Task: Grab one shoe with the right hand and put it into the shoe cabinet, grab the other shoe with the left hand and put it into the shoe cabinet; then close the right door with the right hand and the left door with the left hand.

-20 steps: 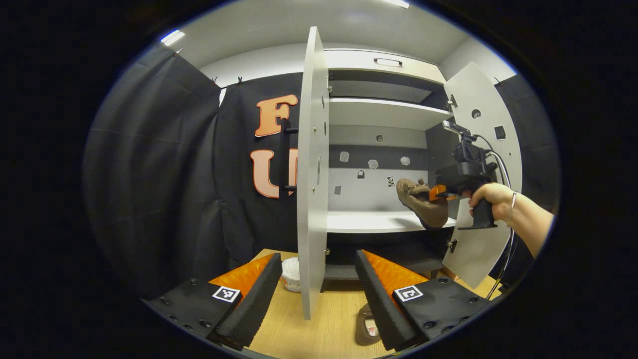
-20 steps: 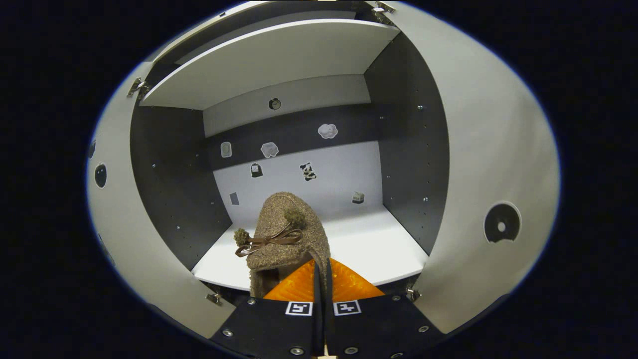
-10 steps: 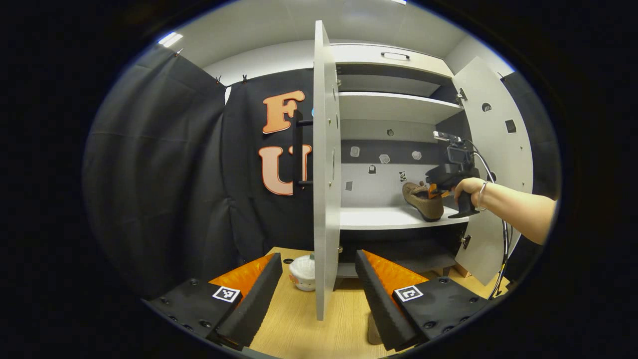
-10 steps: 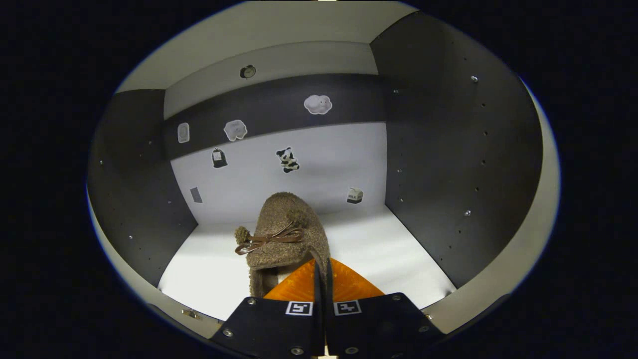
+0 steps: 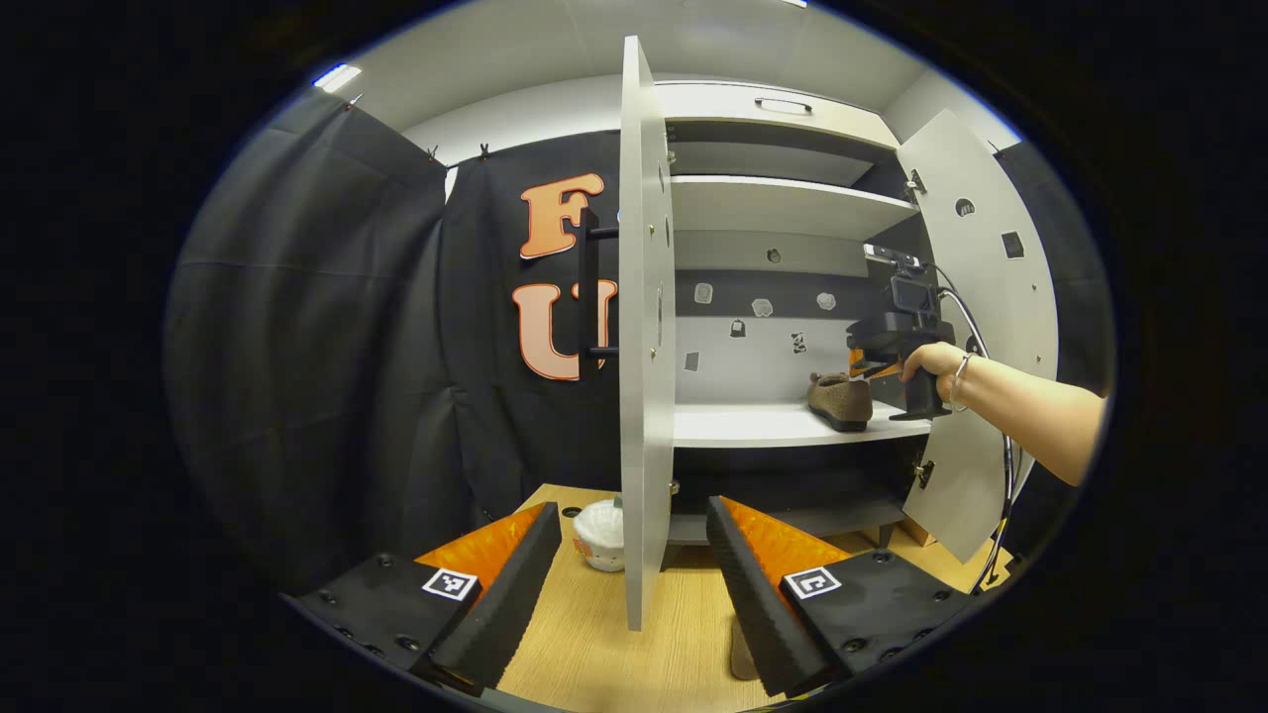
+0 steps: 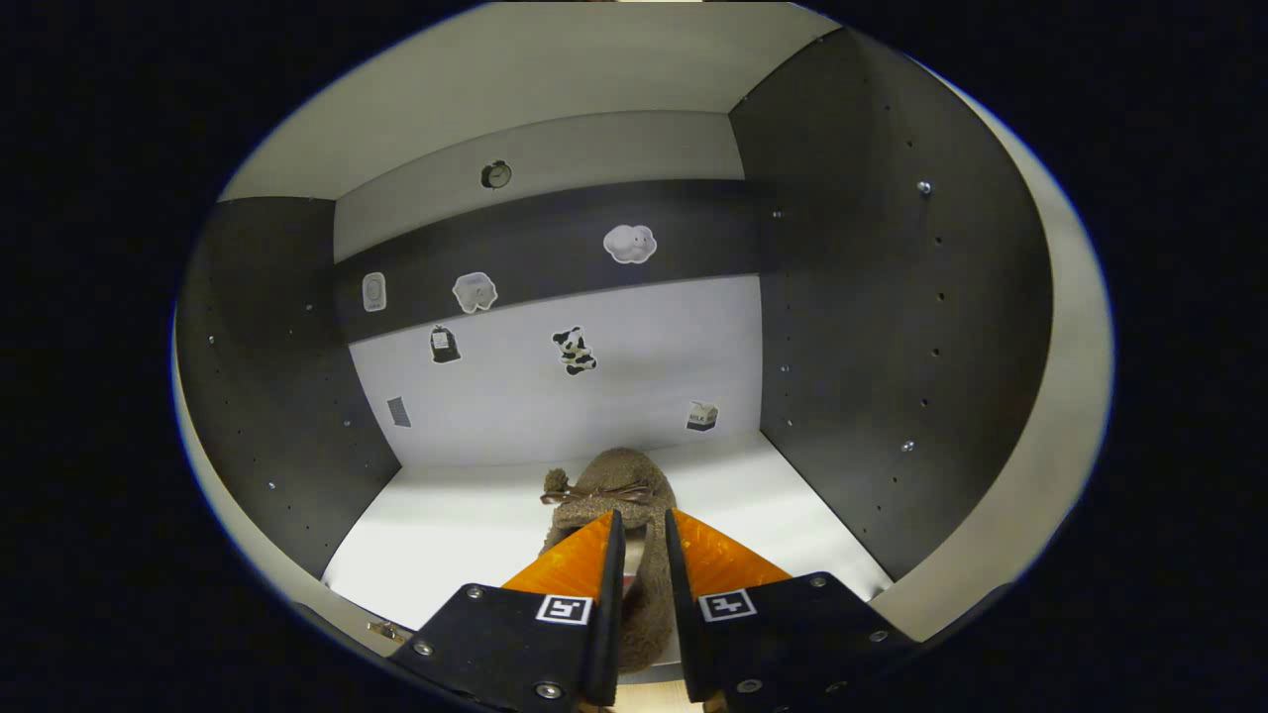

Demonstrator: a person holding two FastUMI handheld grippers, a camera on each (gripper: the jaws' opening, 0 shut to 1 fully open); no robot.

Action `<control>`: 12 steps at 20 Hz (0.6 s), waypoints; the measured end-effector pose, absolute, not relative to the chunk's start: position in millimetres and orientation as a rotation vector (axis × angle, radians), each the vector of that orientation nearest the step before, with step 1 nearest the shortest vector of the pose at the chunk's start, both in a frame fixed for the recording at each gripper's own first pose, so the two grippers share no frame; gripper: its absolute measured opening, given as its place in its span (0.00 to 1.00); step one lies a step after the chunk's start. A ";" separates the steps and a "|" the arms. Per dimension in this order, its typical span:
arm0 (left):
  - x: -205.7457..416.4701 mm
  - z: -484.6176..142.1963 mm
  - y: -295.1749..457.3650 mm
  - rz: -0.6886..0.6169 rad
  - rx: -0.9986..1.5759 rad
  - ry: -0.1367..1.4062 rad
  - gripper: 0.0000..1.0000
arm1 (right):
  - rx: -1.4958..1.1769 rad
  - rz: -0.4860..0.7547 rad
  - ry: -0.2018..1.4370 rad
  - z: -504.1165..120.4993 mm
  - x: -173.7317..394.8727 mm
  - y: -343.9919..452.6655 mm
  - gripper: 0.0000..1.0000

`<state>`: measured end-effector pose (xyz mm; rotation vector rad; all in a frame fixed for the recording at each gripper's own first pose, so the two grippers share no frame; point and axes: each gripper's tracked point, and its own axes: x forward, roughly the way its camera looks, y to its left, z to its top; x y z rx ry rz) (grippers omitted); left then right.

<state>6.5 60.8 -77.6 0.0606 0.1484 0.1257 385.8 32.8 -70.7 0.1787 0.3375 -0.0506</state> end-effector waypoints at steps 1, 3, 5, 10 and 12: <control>4.8 -78.8 58.8 0.120 0.058 0.149 0.96 | 0.175 -0.040 0.319 -65.5 377.1 34.8 0.27; 1.3 -80.4 55.7 0.114 0.056 0.148 0.96 | 0.173 -0.024 0.286 -56.0 354.1 36.4 0.41; -0.8 -83.0 50.3 0.104 0.047 0.147 0.96 | 0.183 -0.011 0.265 -52.4 329.7 37.4 0.62; -4.3 -105.9 35.9 0.072 0.062 0.175 0.97 | 0.172 0.018 0.219 -51.0 268.1 35.1 0.92; -3.1 -122.5 27.1 0.050 0.061 0.194 0.96 | 0.159 0.030 0.202 -52.5 245.7 34.8 0.92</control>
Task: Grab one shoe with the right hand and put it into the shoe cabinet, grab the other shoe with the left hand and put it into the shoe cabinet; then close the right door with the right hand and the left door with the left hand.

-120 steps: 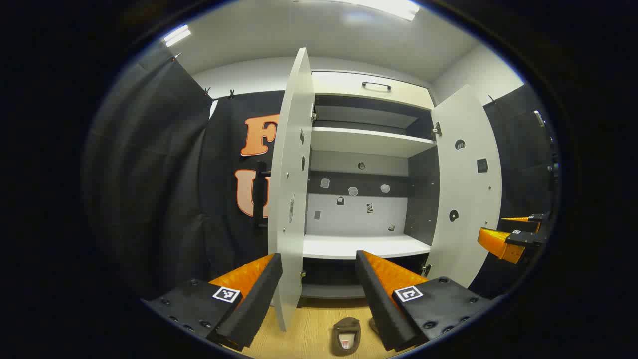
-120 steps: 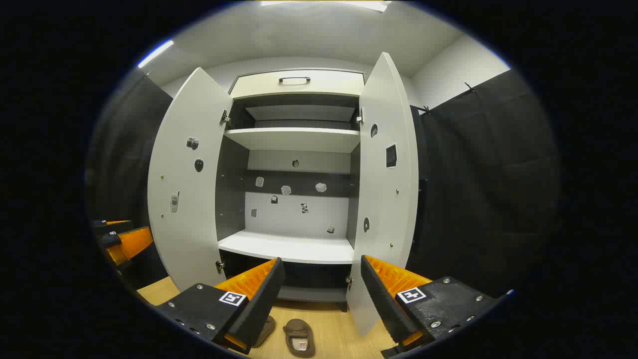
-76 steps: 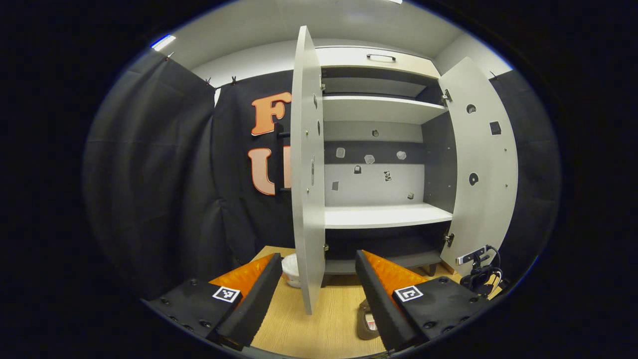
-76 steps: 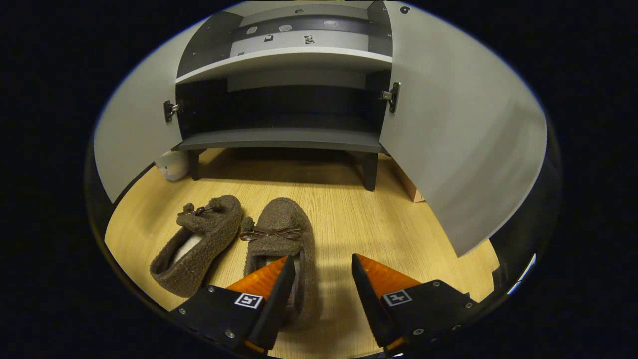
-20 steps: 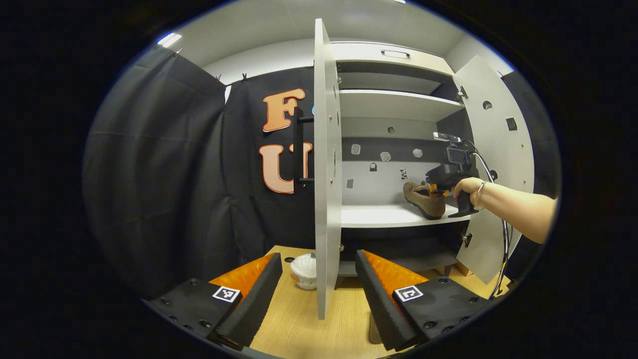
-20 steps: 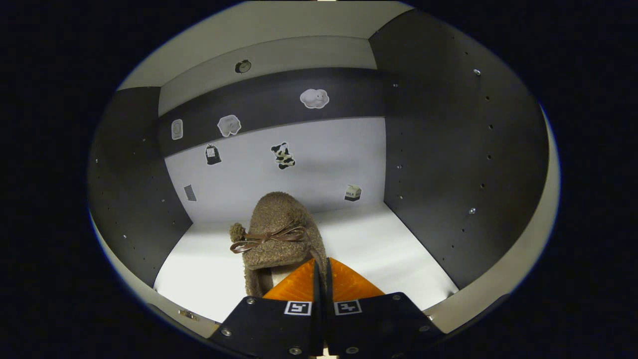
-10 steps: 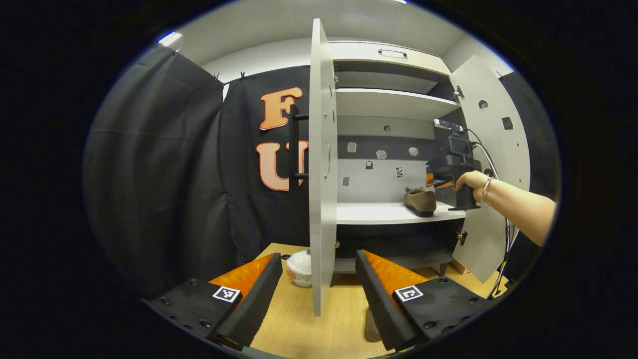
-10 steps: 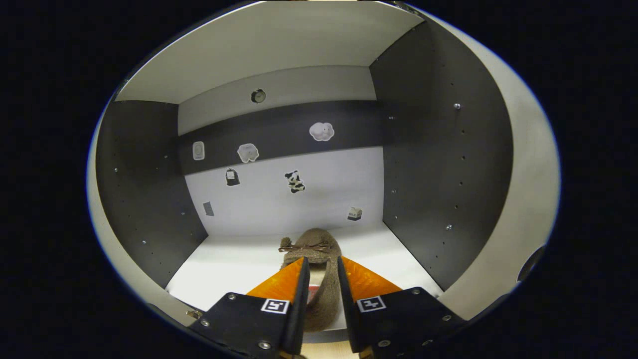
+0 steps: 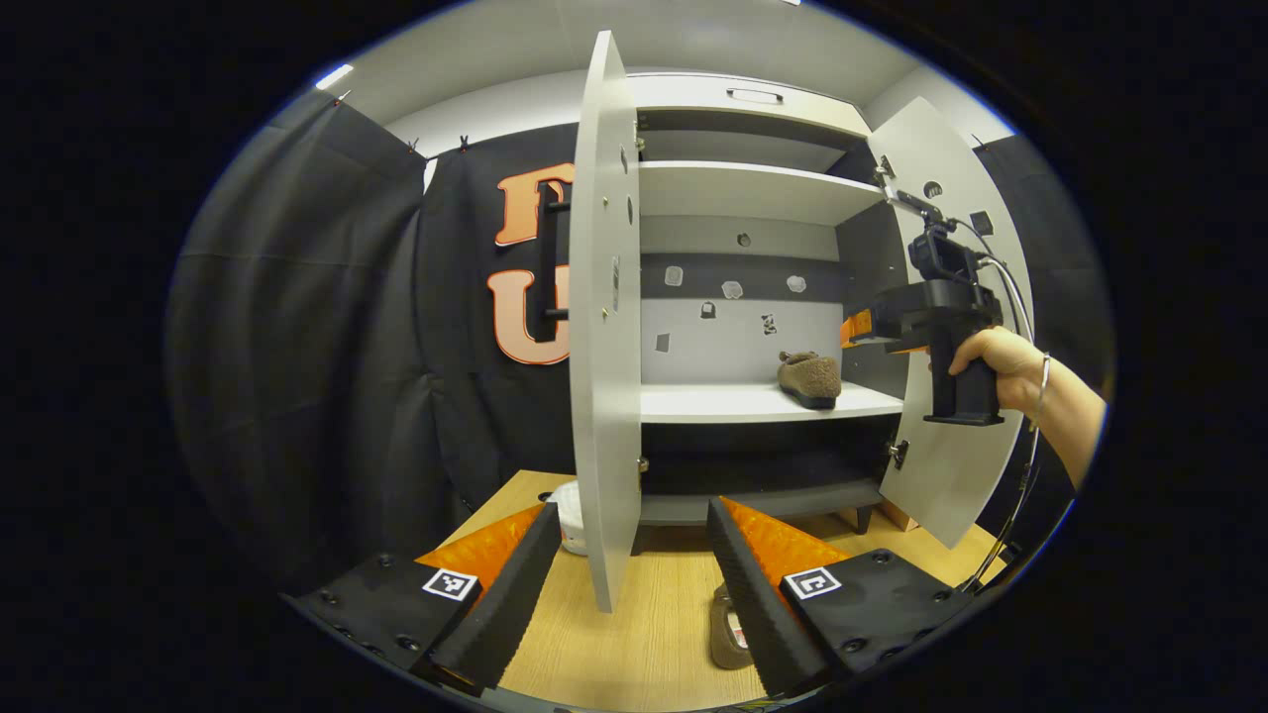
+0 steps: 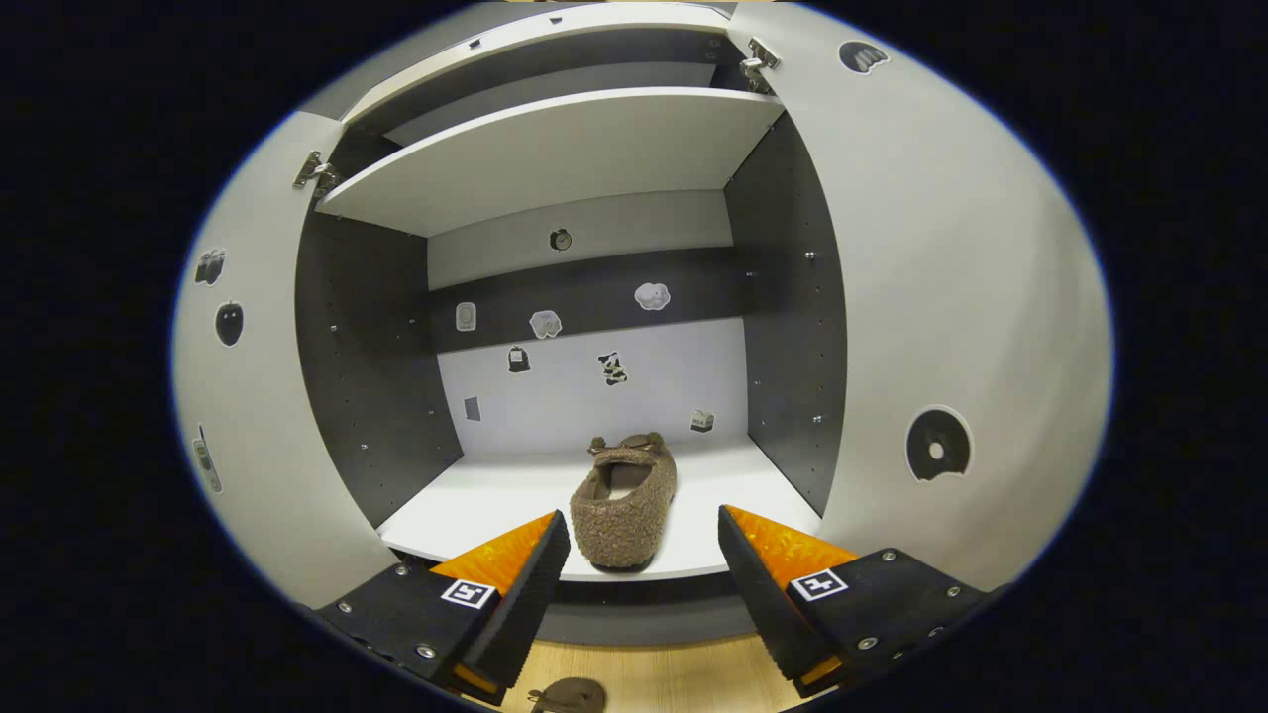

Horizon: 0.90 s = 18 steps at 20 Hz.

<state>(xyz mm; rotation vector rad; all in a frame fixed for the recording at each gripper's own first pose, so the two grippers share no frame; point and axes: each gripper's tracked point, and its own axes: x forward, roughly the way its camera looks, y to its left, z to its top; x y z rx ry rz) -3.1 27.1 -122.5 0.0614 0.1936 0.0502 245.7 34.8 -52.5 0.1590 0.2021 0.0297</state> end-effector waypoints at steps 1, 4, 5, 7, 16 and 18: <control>-2.3 -133.1 20.9 0.035 0.057 0.211 0.96 | 0.150 0.034 0.189 -51.8 235.4 34.2 0.92; 3.2 -167.2 2.6 -0.019 0.038 0.265 0.96 | 0.125 0.035 0.158 -51.1 201.2 29.8 0.93; 7.1 -179.6 -3.6 -0.035 0.040 0.284 0.97 | 0.111 0.030 0.144 -49.9 190.1 27.3 0.93; 17.0 -210.5 -14.3 -0.061 0.055 0.328 0.97 | 0.076 0.021 0.121 -50.6 168.4 21.6 0.93; 54.4 -365.8 -49.7 -0.159 0.017 0.616 0.98 | -0.001 -0.014 0.125 -76.9 112.3 -8.6 0.93; 56.4 -394.7 -53.5 -0.174 0.043 0.670 1.00 | -0.008 -0.024 0.122 -77.9 105.8 -14.8 0.93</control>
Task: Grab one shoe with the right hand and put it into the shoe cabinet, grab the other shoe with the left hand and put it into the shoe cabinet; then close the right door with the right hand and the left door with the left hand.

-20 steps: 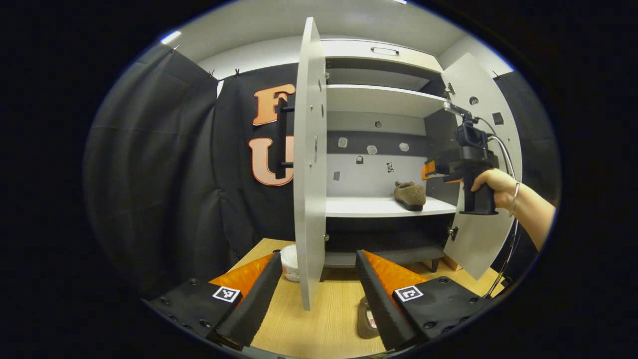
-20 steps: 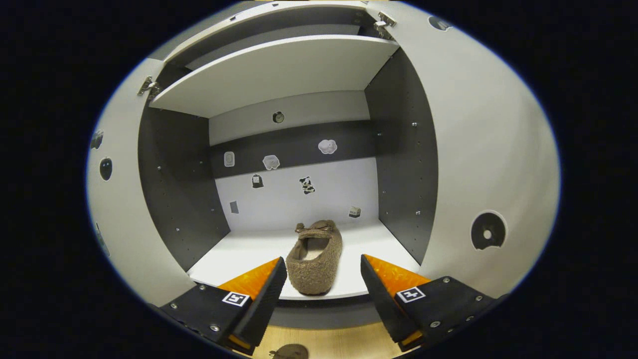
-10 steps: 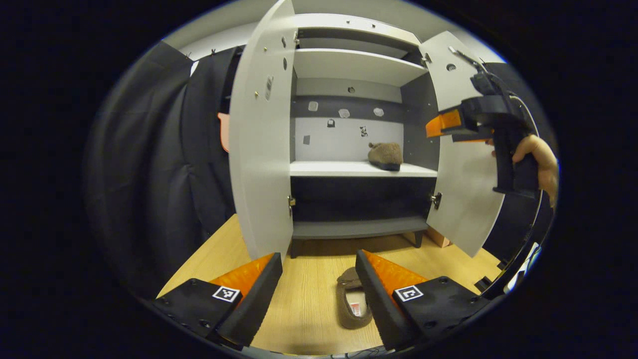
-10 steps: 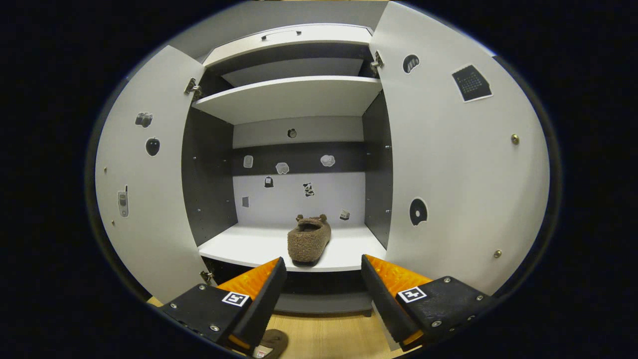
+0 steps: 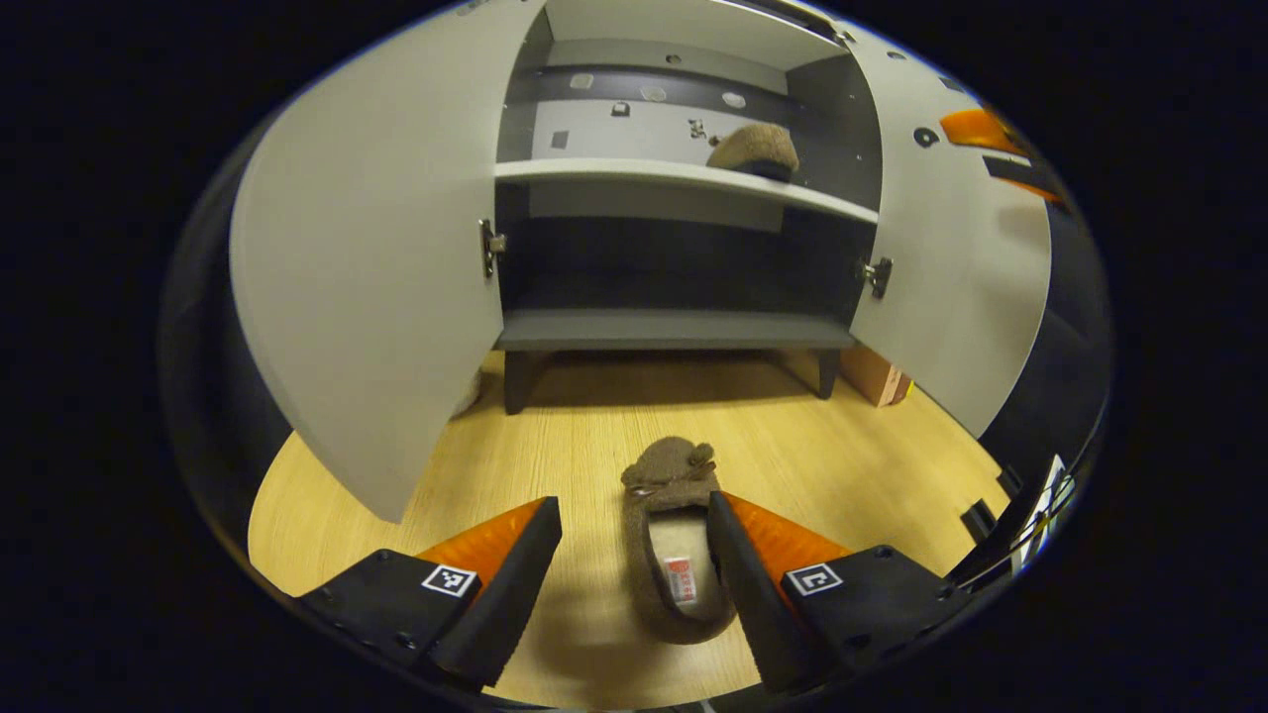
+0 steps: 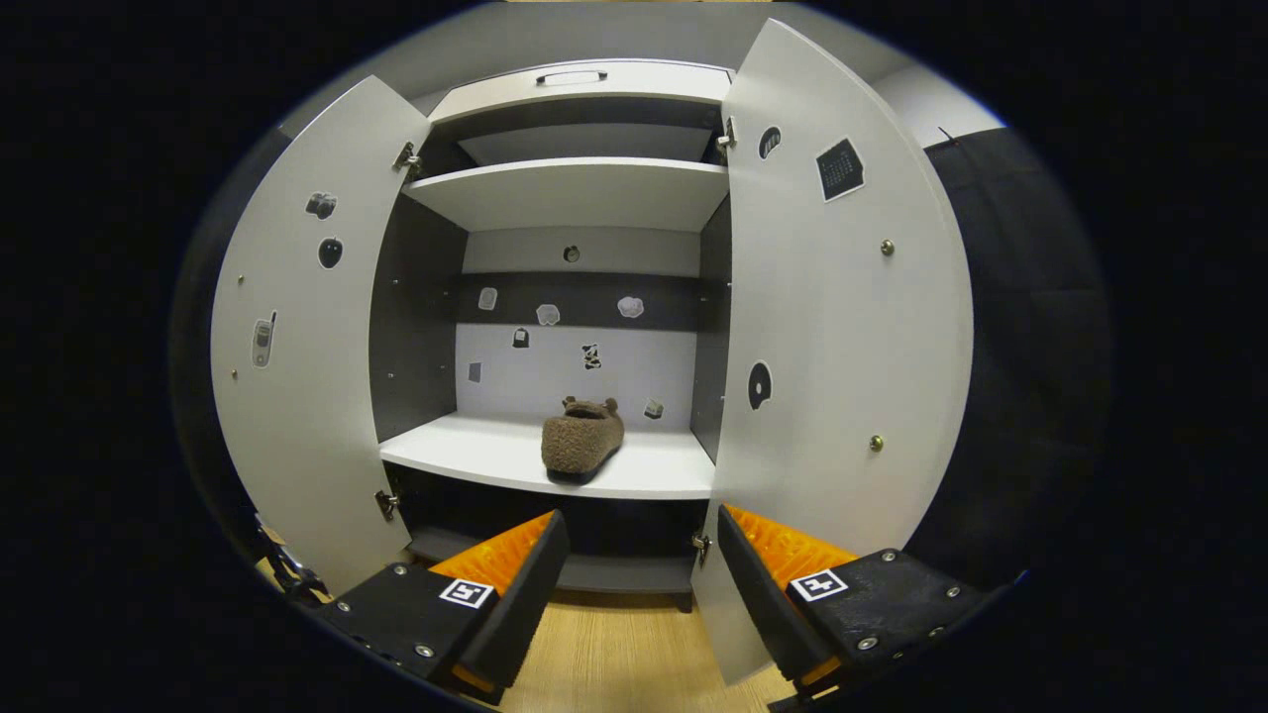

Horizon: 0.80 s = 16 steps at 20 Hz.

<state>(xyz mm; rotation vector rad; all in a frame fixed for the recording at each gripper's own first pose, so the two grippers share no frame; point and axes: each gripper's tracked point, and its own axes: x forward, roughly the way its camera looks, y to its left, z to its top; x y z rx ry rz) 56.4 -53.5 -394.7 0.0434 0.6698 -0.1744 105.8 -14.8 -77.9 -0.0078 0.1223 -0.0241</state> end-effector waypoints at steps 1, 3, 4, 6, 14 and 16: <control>55.7 -408.1 -53.3 -0.177 0.050 0.707 0.98 | -0.011 -0.030 0.120 -77.7 103.3 -18.3 0.93; 54.8 -430.8 -52.2 -0.184 0.068 0.773 1.00 | -0.009 -0.039 0.126 -79.6 98.9 -23.4 0.93; 57.8 -441.3 -50.8 -0.182 0.071 0.793 0.98 | -0.006 -0.041 0.131 -80.7 97.7 -24.7 0.93; 57.6 -454.7 -49.0 -0.178 0.061 0.836 0.98 | -0.001 -0.045 0.137 -82.8 93.6 -27.5 0.93; 59.9 -483.9 -59.4 -0.183 -0.076 0.957 0.70 | 0.008 -0.091 0.133 -84.8 84.6 -42.3 0.94; 59.1 -484.4 -59.8 -0.196 -0.015 0.983 0.35 | 0.005 -0.086 0.133 -84.4 83.2 -42.7 0.94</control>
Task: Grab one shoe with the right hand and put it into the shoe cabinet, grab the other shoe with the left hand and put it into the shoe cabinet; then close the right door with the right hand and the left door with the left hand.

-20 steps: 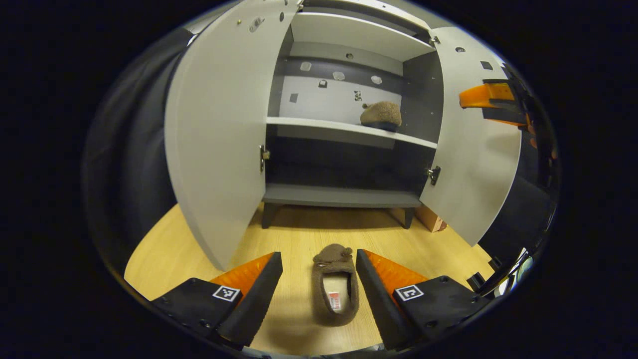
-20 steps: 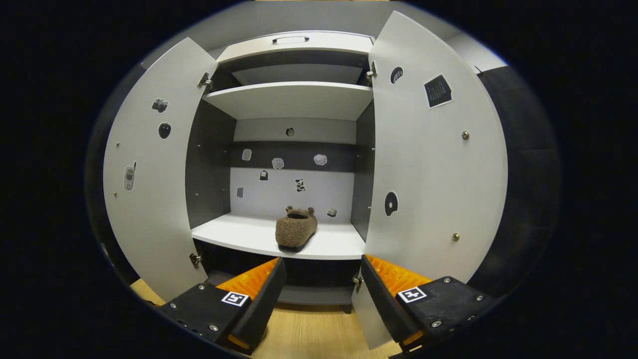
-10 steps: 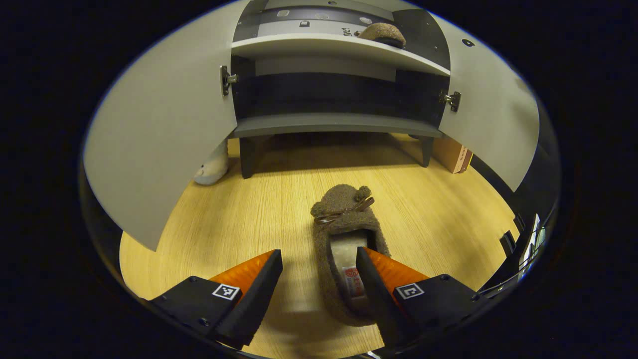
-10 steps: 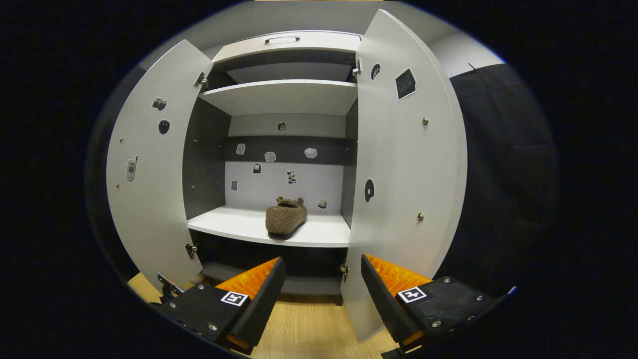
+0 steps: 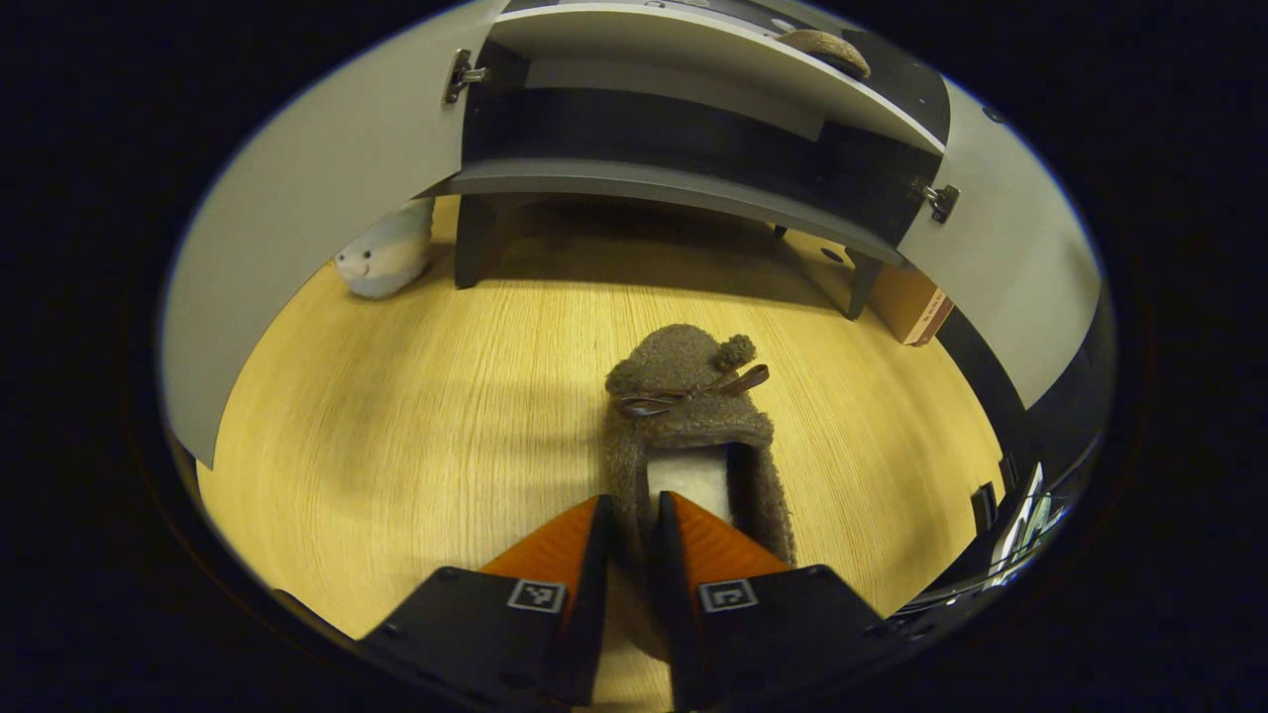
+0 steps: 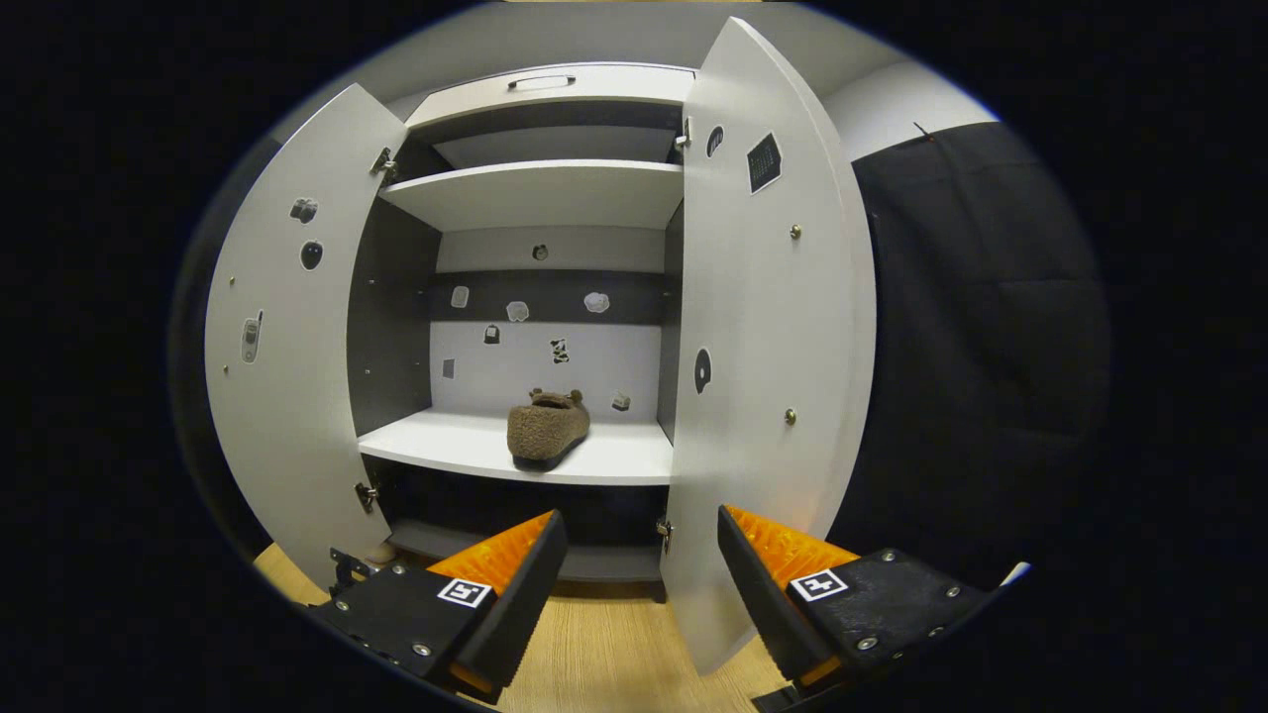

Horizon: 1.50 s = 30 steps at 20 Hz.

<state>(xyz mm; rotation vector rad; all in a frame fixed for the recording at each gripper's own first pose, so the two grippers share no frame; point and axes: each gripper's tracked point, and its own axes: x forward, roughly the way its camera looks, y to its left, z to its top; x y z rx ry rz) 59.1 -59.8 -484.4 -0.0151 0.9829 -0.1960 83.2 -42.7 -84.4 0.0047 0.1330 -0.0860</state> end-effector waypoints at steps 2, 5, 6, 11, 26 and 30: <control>60.9 -484.2 -50.6 -0.191 0.077 1.003 0.22 | 0.001 -0.084 0.132 -84.3 81.3 -44.1 0.94; 61.0 -468.4 -48.9 -0.193 0.083 1.014 0.07 | -0.001 -0.077 0.133 -85.1 78.7 -45.7 0.94; 58.6 -458.9 -42.9 -0.188 0.059 1.019 0.07 | 0.000 -0.073 0.136 -84.9 77.8 -46.7 0.94; 41.8 -391.0 -51.1 -0.141 -0.044 0.974 0.07 | 0.024 0.014 0.136 -79.0 76.8 -43.0 0.94; 100.2 -140.6 -47.2 -0.043 -0.190 0.672 0.06 | 0.061 0.205 0.097 -59.6 64.8 -48.7 0.94; 167.3 -84.1 -39.6 -0.043 -0.157 0.612 0.06 | 0.071 0.216 0.096 -58.2 58.3 -52.9 0.94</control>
